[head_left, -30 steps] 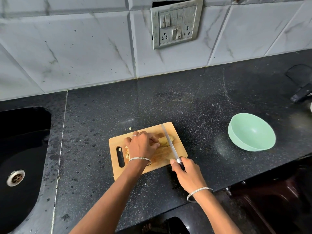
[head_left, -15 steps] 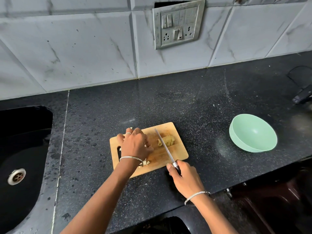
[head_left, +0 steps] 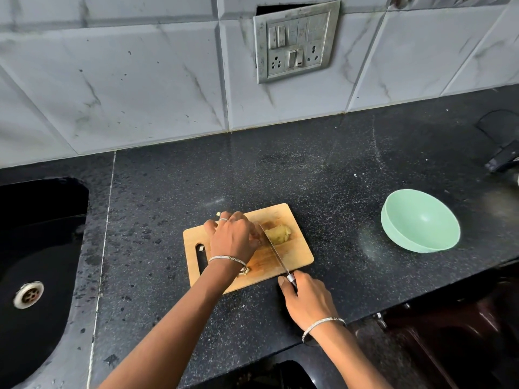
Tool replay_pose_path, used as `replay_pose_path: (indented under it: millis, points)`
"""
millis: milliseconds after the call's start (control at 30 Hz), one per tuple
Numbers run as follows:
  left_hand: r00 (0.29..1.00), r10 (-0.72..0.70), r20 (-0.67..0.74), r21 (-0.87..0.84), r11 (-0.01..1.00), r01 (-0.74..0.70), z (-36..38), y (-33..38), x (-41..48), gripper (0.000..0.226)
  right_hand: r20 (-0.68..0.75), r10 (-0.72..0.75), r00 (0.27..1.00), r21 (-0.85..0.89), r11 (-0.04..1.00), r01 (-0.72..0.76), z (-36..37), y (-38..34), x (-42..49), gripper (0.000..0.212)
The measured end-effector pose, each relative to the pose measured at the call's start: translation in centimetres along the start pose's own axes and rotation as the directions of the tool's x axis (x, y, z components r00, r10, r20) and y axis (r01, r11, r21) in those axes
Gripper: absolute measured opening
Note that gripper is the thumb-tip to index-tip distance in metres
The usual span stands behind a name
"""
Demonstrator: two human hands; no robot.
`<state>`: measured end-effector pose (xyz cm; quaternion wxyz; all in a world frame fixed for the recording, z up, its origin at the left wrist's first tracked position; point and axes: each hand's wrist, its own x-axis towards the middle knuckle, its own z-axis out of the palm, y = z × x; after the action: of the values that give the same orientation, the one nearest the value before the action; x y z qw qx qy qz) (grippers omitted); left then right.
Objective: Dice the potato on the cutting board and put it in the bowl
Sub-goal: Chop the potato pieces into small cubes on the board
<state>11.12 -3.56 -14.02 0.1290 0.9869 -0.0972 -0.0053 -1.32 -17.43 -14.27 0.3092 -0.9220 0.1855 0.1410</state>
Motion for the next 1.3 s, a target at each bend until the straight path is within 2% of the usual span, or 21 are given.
replay_pose_path:
  millis: [300,567,700,800,933,1067,1300]
  points:
    - [0.998,-0.065,0.003,-0.045,0.997,0.065,0.1,-0.5,-0.5,0.007,0.028,-0.043,0.999,0.026,0.999,0.043,0.5,-0.4,0.1,0.038]
    - [0.998,-0.054,0.020,-0.122,0.991,0.056,0.2,-0.5,-0.4,0.006,0.083,-0.003,0.997,0.061,0.998,-0.002,-0.1,-0.9,0.0,0.045]
    - [0.997,-0.069,0.026,-0.161,0.984,0.072,0.3,-0.7,-0.4,0.008,0.111,0.036,0.993,0.014,0.999,-0.038,-0.3,-1.3,0.2,0.039]
    - [0.995,-0.094,0.022,-0.147,0.984,0.096,0.6,-0.5,-0.6,0.014,0.057,0.034,0.998,-0.119,0.993,-0.027,0.2,-1.8,-0.1,0.036]
    - [0.989,-0.151,-0.008,-0.121,0.981,0.148,0.8,-0.5,-1.1,0.015,-0.059,-0.096,0.994,-0.313,0.947,0.073,1.2,-2.0,-0.9,0.033]
    - [0.984,-0.171,-0.043,-0.121,0.979,0.165,0.5,-1.5,-1.5,0.013,-0.067,-0.141,0.988,-0.247,0.962,0.121,1.1,-1.5,-1.1,0.035]
    - [0.973,-0.216,-0.079,-0.225,0.955,0.194,-0.8,-1.5,-1.6,0.011,-0.079,-0.085,0.993,-0.182,0.981,0.069,0.9,-1.0,-0.5,0.035]
